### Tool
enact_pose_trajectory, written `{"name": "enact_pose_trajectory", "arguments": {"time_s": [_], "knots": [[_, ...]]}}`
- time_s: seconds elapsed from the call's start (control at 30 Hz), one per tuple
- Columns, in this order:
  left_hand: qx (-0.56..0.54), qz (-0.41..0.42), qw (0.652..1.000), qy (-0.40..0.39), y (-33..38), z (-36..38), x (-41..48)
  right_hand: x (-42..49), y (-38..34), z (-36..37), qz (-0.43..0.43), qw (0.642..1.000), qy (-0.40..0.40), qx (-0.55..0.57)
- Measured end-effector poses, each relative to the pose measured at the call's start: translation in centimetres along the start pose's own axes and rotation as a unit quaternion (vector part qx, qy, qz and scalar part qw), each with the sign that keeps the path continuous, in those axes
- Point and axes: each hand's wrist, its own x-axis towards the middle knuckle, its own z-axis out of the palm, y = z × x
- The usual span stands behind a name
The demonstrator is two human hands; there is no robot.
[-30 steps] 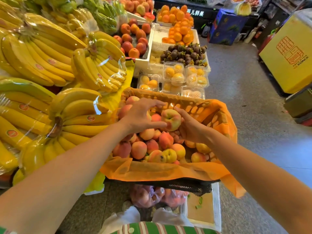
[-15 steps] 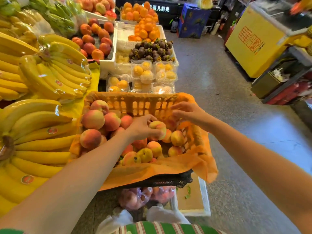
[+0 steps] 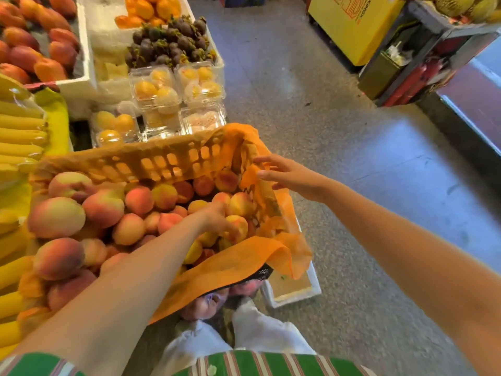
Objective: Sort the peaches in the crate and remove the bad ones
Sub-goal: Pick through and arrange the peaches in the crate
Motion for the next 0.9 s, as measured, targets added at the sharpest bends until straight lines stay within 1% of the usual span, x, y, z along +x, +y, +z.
{"name": "enact_pose_trajectory", "arguments": {"time_s": [0.07,0.13,0.33,0.4,0.5,0.6,0.63,0.67,0.73,0.77,0.8,0.83,0.9], "knots": [[-0.035,0.010,0.999,-0.020,0.2,0.0,0.0,0.1,0.2,-0.2,0.003,1.000,-0.014,0.024],[-0.035,0.015,0.999,-0.034,0.2,-0.1,-0.1,0.2,0.7,-0.1,0.003,0.999,-0.021,0.037],[0.042,0.029,0.998,-0.041,-1.0,-0.2,-0.1,0.6,1.7,0.5,-0.021,0.998,-0.008,0.052],[0.084,0.044,0.995,-0.033,-1.2,0.0,-0.3,0.6,1.9,0.7,-0.027,0.998,-0.005,0.059],[0.170,0.077,0.982,0.000,-1.4,0.6,-0.6,0.5,2.0,1.0,-0.044,0.998,0.004,0.053],[0.157,0.099,0.982,0.017,-1.7,0.4,-1.2,0.2,1.6,1.1,-0.049,0.999,0.011,0.010],[0.146,0.101,0.984,0.032,-1.8,0.0,-1.7,0.2,1.3,1.1,-0.056,0.997,0.036,-0.039],[0.137,0.102,0.984,0.058,-2.0,-0.6,-2.4,0.5,1.0,1.2,-0.069,0.989,0.080,-0.103],[0.103,0.120,0.979,0.131,-2.6,-2.3,-4.4,1.3,-0.2,1.7,-0.105,0.952,0.187,-0.216],[0.077,0.135,0.972,0.176,-3.0,-3.3,-5.6,1.6,-1.3,2.3,-0.124,0.935,0.228,-0.240],[0.059,0.148,0.961,0.226,-3.5,-4.2,-6.9,2.0,-2.5,3.0,-0.145,0.926,0.249,-0.245],[0.052,0.157,0.947,0.277,-4.2,-5.1,-8.3,2.4,-3.6,3.8,-0.171,0.924,0.246,-0.240],[0.061,0.155,0.915,0.367,-6.0,-6.7,-11.0,3.6,-5.6,5.9,-0.208,0.939,0.176,-0.208]]}}
